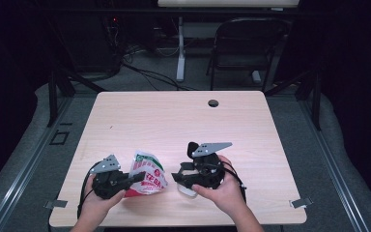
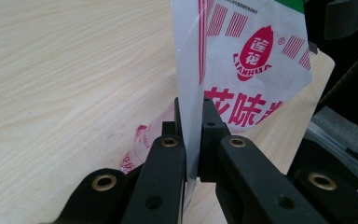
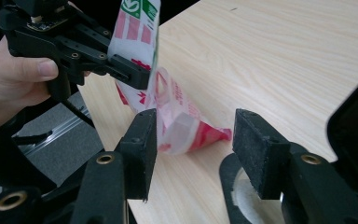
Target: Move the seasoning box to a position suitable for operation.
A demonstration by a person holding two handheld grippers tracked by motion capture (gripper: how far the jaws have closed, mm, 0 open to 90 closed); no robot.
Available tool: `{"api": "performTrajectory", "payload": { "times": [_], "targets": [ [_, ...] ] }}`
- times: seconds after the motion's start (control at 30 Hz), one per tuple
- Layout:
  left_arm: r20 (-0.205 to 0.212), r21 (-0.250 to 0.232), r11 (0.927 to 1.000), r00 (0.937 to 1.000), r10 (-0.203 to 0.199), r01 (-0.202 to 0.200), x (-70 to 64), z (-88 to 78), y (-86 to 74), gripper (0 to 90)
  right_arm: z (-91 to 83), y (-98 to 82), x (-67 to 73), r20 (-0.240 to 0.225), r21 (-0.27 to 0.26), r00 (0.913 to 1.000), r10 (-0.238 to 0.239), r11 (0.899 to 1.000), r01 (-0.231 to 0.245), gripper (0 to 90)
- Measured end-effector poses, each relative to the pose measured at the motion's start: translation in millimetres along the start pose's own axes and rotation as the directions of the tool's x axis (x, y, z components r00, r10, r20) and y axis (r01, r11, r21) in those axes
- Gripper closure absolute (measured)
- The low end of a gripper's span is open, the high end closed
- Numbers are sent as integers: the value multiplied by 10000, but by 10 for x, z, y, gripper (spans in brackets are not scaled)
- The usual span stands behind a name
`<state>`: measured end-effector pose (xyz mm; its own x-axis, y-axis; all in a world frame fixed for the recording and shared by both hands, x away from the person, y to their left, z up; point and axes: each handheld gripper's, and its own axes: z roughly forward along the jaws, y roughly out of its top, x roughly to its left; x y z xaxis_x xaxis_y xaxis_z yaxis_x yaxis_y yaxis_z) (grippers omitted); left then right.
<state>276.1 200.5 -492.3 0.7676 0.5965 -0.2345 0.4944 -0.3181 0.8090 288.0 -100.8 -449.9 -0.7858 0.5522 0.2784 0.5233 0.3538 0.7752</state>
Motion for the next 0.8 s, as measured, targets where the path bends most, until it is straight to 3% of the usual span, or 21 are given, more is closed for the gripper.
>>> {"api": "performTrajectory", "payload": {
  "times": [0.37, 0.57, 0.8],
  "targets": [
    [227, 216, 9997, 9997, 101, -106, -82, 81, -16, 900, 186, -7, 120, -524, 352, 9986, -105, 9993, 124, 504],
    [280, 269, 9996, 9996, 65, -72, -92, 92, -12, 900, 330, 6, 130, -230, 939, 9992, -314, 9950, 334, 521],
    [340, 265, 9996, 9994, 56, -65, -97, 100, -22, 900, 553, 1, 133, -289, 1545, 9991, -313, 9874, 354, 571]
  ]
}}
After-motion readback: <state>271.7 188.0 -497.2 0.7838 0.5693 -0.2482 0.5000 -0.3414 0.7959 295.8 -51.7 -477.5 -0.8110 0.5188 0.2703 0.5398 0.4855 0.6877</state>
